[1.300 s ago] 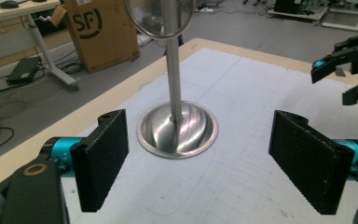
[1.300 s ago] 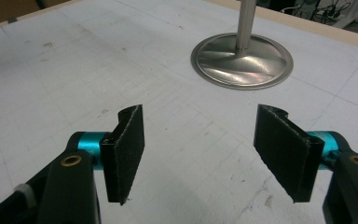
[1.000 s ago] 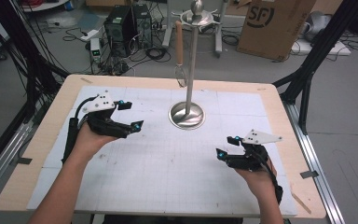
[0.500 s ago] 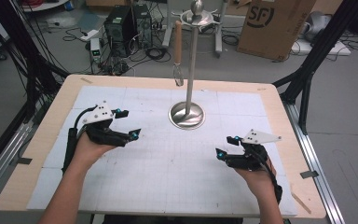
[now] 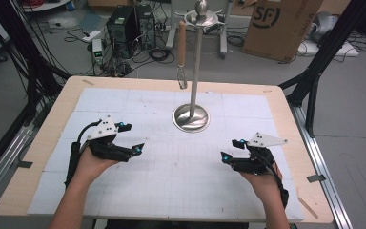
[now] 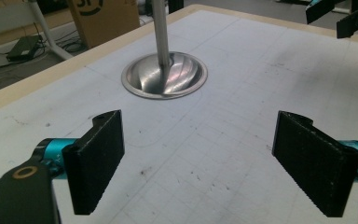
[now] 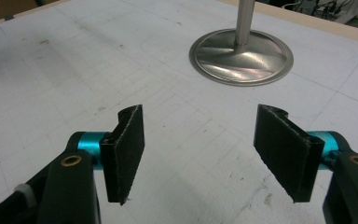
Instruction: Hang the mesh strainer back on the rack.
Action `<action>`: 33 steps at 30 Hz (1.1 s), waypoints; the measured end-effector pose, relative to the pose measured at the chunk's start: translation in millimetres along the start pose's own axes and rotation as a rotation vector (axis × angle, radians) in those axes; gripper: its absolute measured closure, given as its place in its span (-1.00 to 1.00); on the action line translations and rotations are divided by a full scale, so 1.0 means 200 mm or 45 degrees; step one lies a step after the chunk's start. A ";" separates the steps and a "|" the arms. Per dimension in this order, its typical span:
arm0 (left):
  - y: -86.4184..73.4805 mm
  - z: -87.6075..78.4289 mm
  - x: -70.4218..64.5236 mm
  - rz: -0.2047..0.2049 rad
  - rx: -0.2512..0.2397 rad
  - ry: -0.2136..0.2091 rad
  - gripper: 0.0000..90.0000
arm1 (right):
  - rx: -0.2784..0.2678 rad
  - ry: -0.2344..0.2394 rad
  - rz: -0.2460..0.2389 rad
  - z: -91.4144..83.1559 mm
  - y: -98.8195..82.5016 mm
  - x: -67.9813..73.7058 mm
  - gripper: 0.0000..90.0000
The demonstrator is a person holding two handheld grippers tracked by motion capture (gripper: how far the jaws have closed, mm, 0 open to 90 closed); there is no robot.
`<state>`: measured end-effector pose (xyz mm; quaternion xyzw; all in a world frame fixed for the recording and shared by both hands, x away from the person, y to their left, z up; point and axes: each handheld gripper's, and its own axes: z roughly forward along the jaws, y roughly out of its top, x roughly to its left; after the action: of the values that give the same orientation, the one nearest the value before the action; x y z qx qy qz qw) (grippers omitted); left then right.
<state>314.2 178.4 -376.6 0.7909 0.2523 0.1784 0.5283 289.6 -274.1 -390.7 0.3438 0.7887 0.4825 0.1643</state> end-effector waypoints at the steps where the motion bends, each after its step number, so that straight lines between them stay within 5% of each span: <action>1: 0.00 0.00 0.00 0.001 0.003 0.002 -0.61 | -0.002 -0.003 -0.001 0.00 0.00 0.00 -0.27; 33: -0.02 -0.02 0.00 -0.023 -0.030 -0.005 -0.61 | 0.010 -0.008 0.013 0.01 -0.01 -0.02 -0.28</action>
<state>312.5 182.4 -378.6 0.7827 0.2563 0.1749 0.5395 293.8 -276.1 -393.2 0.3499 0.7883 0.4793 0.1629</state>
